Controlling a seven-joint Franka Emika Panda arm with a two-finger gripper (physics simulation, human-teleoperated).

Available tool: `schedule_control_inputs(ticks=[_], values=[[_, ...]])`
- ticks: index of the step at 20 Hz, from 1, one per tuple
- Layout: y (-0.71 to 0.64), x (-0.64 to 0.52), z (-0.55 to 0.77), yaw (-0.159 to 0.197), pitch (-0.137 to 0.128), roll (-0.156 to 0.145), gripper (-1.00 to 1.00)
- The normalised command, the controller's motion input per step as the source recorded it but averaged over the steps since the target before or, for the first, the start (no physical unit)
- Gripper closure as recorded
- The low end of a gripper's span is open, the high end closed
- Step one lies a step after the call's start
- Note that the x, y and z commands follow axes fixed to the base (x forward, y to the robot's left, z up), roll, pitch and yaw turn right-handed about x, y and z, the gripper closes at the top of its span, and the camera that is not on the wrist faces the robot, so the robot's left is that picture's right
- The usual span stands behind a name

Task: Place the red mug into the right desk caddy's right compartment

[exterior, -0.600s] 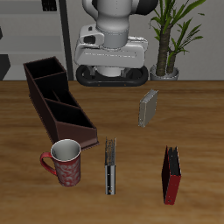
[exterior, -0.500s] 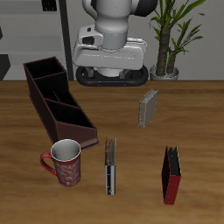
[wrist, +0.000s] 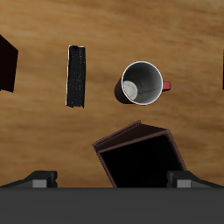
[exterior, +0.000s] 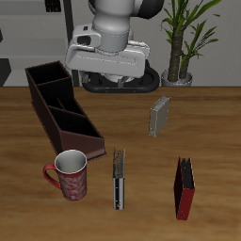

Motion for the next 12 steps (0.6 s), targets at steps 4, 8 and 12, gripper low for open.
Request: schedule_control_inputs(ticks=[4,8,12], values=[[-0.22,0.26,0.08,0.028,-0.029,-0.014,-1.0],[-0.18,0.23,0.05,0.038,-0.054,0.011,-1.0],[-0.03,0.16,-0.05,0.05,-0.026,0.012,-1.0]])
